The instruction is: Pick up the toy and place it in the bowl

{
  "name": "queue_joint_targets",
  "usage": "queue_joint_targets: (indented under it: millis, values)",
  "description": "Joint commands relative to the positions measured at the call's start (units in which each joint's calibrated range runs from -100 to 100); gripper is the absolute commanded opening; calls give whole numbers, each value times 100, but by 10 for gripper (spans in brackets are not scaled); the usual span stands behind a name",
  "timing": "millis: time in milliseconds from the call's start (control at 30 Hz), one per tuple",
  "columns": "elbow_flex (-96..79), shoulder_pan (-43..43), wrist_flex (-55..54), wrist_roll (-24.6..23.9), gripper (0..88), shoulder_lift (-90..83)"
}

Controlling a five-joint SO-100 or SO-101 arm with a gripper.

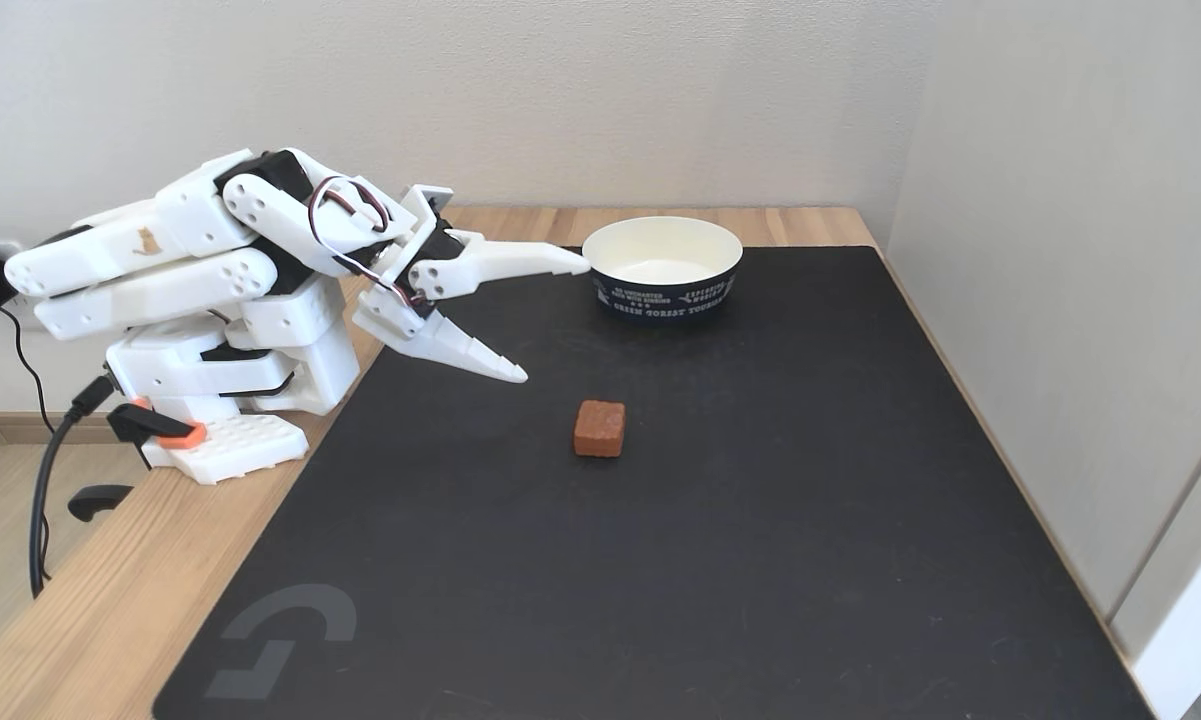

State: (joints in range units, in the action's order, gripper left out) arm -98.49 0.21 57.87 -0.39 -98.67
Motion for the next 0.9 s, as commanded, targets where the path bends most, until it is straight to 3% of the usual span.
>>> queue_joint_targets:
  millis: [0,133,300,433,667,867]
  values:
    - [65,34,-29,-14,449,-58]
    - [245,50,55,-24,452,0]
    - [1426,167,1317,28,453,34]
    - [2156,519,1664,39,450,517]
    - [3598,619,1063,65,449,3760]
    - [4833,619,750,388,449,6286]
